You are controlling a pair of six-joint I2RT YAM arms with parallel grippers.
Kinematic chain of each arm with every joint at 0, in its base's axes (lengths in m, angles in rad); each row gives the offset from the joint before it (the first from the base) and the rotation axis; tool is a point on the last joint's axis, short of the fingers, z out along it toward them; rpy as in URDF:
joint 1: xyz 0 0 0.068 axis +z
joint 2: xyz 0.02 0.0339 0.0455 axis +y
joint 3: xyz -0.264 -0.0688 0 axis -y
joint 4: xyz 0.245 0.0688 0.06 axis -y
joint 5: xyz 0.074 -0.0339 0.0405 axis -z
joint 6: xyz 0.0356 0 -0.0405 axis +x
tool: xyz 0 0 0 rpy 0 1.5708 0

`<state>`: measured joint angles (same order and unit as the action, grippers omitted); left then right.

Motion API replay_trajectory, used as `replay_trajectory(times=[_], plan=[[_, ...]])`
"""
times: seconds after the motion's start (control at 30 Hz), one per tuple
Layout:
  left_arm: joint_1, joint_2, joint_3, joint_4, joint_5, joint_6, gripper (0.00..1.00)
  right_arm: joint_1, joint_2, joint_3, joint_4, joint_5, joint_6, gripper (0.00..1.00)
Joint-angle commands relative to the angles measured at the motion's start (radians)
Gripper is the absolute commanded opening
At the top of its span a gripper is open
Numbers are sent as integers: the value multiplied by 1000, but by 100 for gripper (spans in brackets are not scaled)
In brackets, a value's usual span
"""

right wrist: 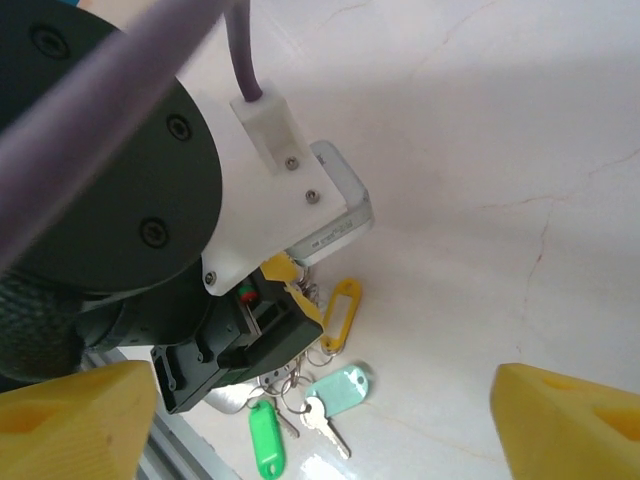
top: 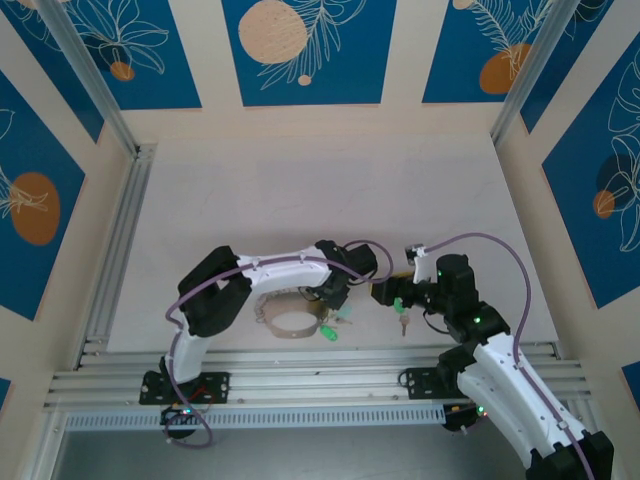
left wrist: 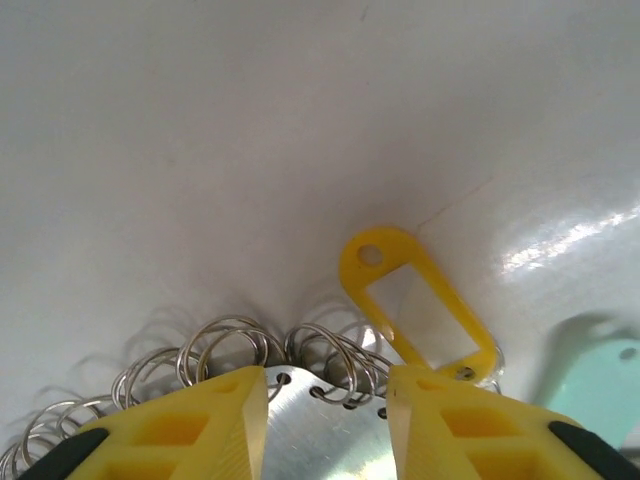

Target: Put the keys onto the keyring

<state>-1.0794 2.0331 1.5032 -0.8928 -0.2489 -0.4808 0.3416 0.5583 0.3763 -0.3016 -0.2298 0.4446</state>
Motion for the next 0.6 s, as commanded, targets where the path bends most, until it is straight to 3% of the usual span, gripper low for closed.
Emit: replay_trajectory(times=[0.0, 0.33, 0.57], plan=[[-20, 12, 40, -49, -20, -28, 40, -7, -19, -16, 1, -25, -1, 93], [-25, 49, 48, -55, -24, -50, 40, -65, -129, -56, -33, 47, 91, 95], [-25, 70, 46, -75, -49, -58, 38, -156, -210, -76, -67, -11, 102, 94]])
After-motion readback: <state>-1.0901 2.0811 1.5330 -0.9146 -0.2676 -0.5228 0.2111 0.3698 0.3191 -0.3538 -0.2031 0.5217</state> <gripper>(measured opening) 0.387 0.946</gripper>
